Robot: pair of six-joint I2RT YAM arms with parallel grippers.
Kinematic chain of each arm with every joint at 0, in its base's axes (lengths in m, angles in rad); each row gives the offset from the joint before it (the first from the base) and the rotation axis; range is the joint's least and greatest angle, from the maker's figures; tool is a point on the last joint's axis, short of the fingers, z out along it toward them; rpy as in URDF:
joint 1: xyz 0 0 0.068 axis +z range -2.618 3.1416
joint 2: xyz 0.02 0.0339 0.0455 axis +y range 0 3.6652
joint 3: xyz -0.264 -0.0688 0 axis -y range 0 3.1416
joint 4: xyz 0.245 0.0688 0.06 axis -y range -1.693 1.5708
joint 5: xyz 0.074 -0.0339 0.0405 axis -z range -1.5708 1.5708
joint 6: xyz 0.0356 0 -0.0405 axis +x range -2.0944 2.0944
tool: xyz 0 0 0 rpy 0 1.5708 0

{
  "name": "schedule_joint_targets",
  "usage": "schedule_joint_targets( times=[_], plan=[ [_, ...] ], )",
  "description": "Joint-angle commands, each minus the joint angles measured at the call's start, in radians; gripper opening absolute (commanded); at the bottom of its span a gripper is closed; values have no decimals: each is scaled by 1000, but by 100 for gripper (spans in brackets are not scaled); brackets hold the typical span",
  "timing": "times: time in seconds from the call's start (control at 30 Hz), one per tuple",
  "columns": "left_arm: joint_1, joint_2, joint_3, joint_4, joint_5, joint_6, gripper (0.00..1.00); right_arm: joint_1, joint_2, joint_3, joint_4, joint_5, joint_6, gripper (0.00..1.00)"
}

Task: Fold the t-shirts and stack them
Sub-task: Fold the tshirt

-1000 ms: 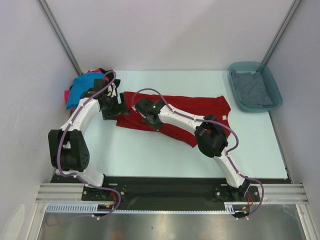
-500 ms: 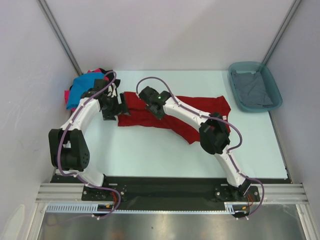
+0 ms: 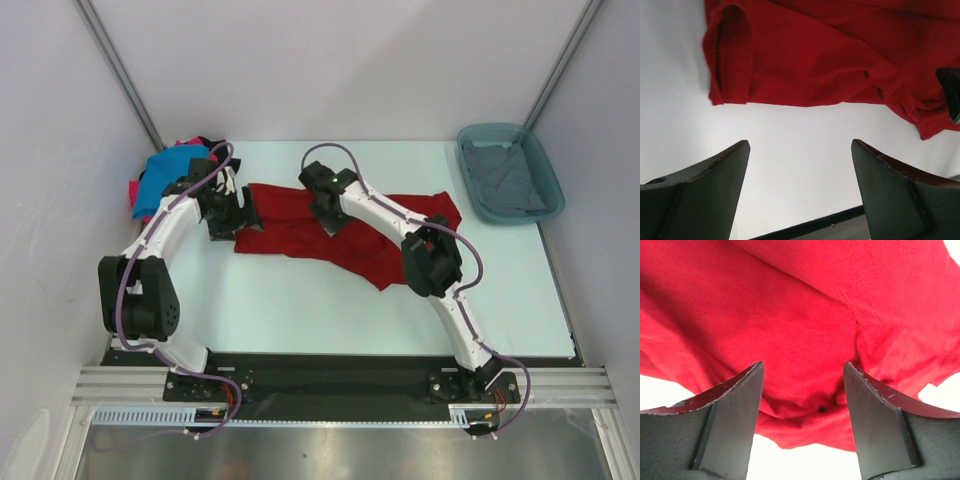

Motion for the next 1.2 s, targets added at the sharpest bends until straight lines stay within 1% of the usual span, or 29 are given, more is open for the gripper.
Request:
schedule_joint_targets(
  times=[0.0,0.07,0.1,0.13,0.17,0.23,0.3,0.33,0.4,0.43,0.47,0.5,0.53,0.57,0.6,0.63,0.67,0.7,0.73,0.77,0.8,0.83,0.87,0.9,0.93,0.97,1.0,1.1,1.17],
  plan=[
    [6,35,31,42,123,31,89,-57,-86,63,-138,-26,105,69],
    [6,59,37,48,166,26,89,-91,-142,17,-171,-61,132,69],
    [6,73,37,57,183,23,89,-105,-197,-1,-177,-91,150,69],
    [3,90,34,67,208,20,89,-134,-215,-14,-207,-154,176,69],
    [1,101,34,82,214,12,88,-146,-232,-31,-230,-180,206,68],
    [1,150,52,105,225,6,88,-174,-293,-77,-249,-266,288,66],
    [1,187,83,108,226,-4,88,-200,-346,-159,-241,-296,348,63],
    [1,208,116,116,231,-8,88,-206,-402,-192,-208,-323,397,63],
    [1,266,153,128,246,-27,88,-246,-452,-292,-169,-371,473,63],
    [1,286,202,125,257,-34,88,-264,-482,-342,-111,-453,562,63],
    [1,335,227,125,283,-47,88,-289,-533,-386,-77,-508,604,63],
    [1,357,250,130,295,-54,88,-331,-565,-484,-41,-565,645,63],
    [1,375,284,134,312,-63,88,-352,-593,-533,37,-649,700,63],
    [1,398,304,139,326,-78,88,-367,-652,-579,76,-674,792,64],
    [1,435,324,136,346,-84,87,-388,-682,-632,119,-719,841,64],
    [1,450,353,136,361,-89,87,-395,-709,-706,188,-724,883,64],
    [1,463,362,145,378,-103,87,-401,-760,-750,213,-719,965,65],
    [3,480,368,153,413,-112,87,-407,-780,-787,240,-728,1000,65],
    [4,483,362,163,427,-122,87,-407,-803,-863,287,-734,1029,65],
    [3,483,351,186,438,-139,87,-404,-823,-902,312,-734,1067,65],
    [4,478,341,197,458,-147,87,-402,-866,-942,335,-739,1139,64],
    [4,475,312,211,470,-164,87,-396,-889,-1036,408,-745,1179,63],
    [4,467,295,235,478,-173,87,-392,-910,-1075,441,-744,1213,63],
    [4,461,278,246,486,-179,87,-384,-956,-1116,454,-732,1288,62],
    [4,448,255,258,490,-187,87,-379,-978,-1184,487,-718,1319,58],
    [4,438,246,262,492,-189,87,-378,-1004,-1221,501,-713,1343,57],
    [4,432,238,263,492,-189,87,-382,-1028,-1250,510,-695,1394,57],
    [4,409,221,266,492,-189,87,-392,-1113,-1374,593,-675,1461,57],
    [4,402,221,263,489,-182,87,-393,-1138,-1419,680,-665,1486,57]
  ],
)
